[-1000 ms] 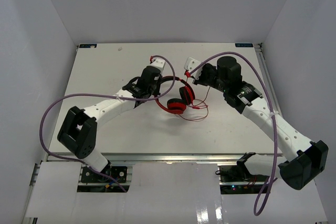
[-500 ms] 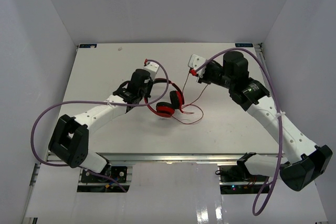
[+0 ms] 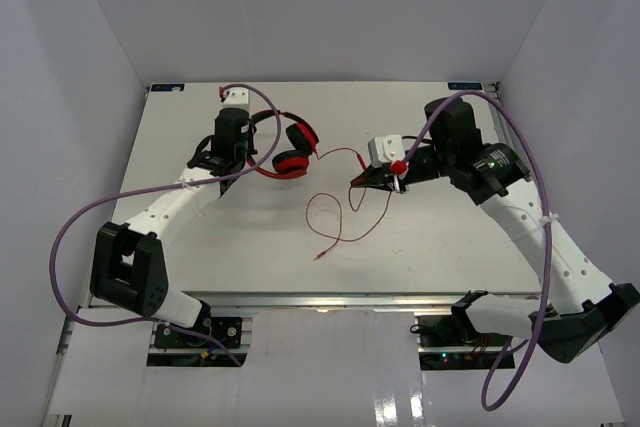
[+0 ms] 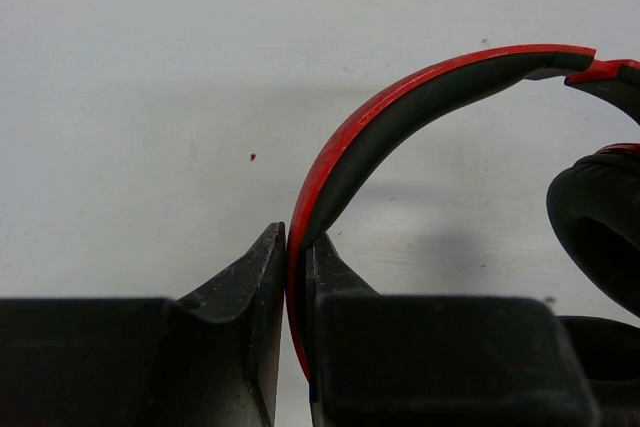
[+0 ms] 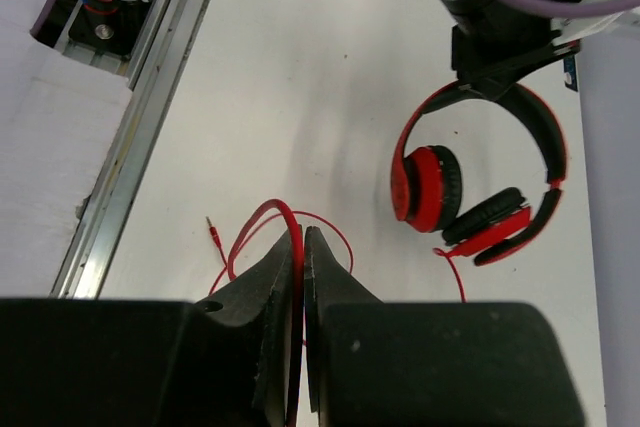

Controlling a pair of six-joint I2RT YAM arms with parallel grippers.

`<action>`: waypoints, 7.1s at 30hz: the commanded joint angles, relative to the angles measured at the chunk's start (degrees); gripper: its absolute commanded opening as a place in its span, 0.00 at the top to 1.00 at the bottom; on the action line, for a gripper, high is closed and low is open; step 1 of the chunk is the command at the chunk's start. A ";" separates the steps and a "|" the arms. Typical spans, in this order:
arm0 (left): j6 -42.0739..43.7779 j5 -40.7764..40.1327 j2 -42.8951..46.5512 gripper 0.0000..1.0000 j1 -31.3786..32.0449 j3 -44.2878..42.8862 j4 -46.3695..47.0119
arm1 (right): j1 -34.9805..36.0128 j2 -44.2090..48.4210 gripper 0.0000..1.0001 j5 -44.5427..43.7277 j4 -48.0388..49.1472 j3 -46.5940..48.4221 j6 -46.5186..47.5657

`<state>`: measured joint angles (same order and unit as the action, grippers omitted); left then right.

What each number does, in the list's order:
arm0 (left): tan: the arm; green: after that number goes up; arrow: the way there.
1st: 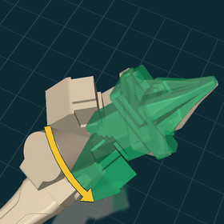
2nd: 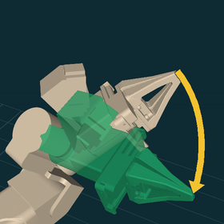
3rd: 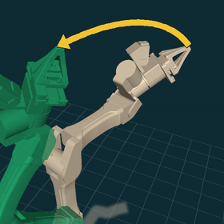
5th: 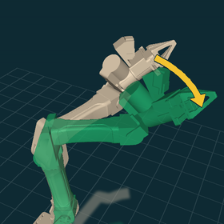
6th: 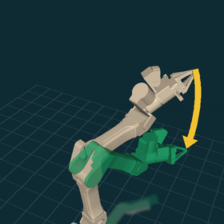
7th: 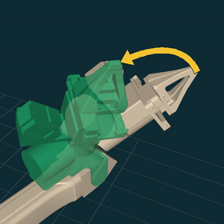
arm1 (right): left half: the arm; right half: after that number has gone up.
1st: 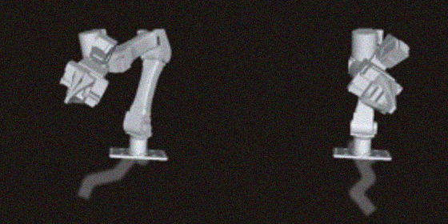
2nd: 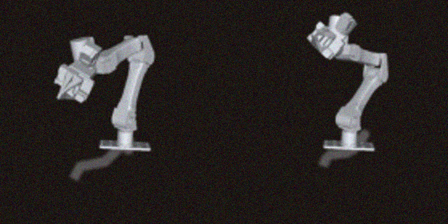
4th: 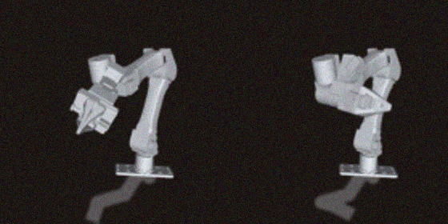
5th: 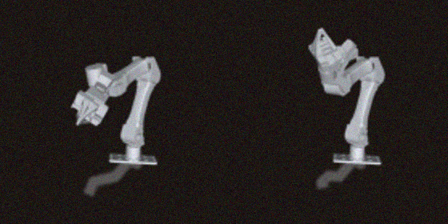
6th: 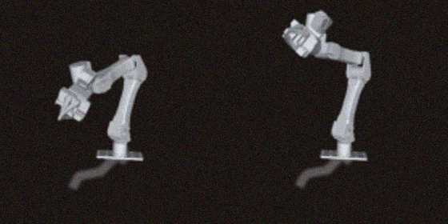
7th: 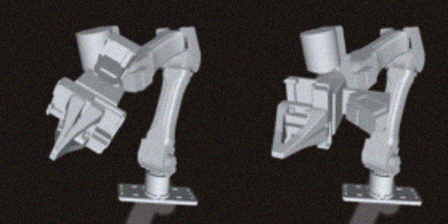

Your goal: Wrap the headphones

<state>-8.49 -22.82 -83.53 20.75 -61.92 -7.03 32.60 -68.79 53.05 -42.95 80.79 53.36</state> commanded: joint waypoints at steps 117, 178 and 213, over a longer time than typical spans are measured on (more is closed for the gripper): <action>-25.38 -14.70 -0.73 1.00 12.49 -22.12 8.78 | 0.40 -7.86 0.89 -16.81 51.82 -21.61 -34.22; -9.87 19.40 13.13 1.00 19.38 2.32 2.83 | -14.83 -2.51 0.46 -29.12 44.38 -22.72 -27.04; -43.65 36.79 11.86 1.00 8.69 -9.35 1.08 | -18.62 -6.64 0.05 -8.08 76.51 -43.35 -50.01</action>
<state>-43.58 15.43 -73.29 29.80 -66.05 -9.77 11.56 -73.08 45.17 21.22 38.35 10.11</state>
